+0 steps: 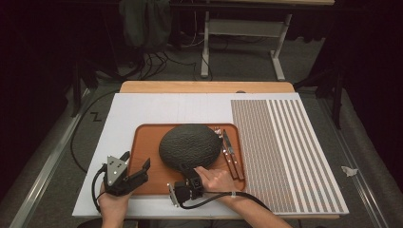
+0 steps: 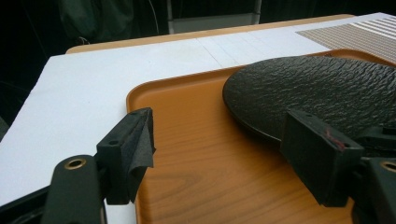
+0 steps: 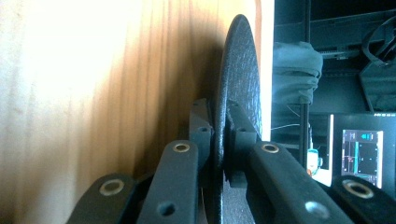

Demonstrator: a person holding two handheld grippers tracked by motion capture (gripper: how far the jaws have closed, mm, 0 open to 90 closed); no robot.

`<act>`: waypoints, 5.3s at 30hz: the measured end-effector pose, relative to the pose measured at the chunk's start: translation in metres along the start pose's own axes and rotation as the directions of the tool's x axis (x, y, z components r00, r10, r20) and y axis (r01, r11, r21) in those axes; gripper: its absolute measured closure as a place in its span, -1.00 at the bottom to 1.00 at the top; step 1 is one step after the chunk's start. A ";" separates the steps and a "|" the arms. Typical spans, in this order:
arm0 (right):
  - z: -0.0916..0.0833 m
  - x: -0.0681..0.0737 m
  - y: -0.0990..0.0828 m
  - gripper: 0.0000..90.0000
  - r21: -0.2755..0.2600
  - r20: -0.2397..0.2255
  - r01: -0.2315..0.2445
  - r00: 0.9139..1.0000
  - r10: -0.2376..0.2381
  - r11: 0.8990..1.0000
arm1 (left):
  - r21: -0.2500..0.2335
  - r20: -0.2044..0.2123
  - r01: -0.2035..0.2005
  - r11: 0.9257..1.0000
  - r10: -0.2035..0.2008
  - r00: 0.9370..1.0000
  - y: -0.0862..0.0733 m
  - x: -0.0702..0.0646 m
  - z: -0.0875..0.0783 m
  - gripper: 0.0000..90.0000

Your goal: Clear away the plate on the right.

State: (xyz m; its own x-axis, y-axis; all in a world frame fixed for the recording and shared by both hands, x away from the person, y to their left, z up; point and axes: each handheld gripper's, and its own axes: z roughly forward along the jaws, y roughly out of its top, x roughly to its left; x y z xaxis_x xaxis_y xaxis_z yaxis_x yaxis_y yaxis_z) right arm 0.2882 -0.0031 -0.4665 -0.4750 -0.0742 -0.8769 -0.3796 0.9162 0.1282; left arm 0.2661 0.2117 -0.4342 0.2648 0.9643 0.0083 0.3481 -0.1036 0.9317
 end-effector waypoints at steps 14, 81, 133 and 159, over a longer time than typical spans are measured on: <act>0.001 0.001 0.002 0.82 0.015 -0.049 -0.025 0.998 0.026 1.000 | 0.002 0.001 -0.002 1.000 0.002 1.000 0.000 0.000 0.000 -0.41; -0.021 -0.005 -0.002 0.45 -0.019 -0.174 -0.111 0.979 0.106 0.994 | 0.003 -0.003 0.001 1.000 -0.001 1.000 0.000 0.000 0.001 -0.42; -0.045 -0.004 -0.049 0.40 0.038 -0.139 -0.165 0.976 0.169 0.986 | 0.007 0.000 -0.005 1.000 0.005 1.000 0.000 -0.002 0.003 -0.41; -0.056 -0.006 -0.076 0.40 0.087 -0.110 -0.190 0.974 0.199 0.978 | 0.008 0.000 -0.003 1.000 0.003 1.000 0.000 -0.002 0.004 -0.41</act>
State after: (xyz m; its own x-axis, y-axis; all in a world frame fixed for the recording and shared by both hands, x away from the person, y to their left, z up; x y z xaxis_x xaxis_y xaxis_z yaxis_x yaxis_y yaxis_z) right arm 0.2753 -0.0944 -0.4452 -0.6256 0.0665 -0.7773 -0.2119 0.9444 0.2514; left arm 0.2690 0.2090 -0.4353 0.2661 0.9639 0.0108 0.3547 -0.1083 0.9287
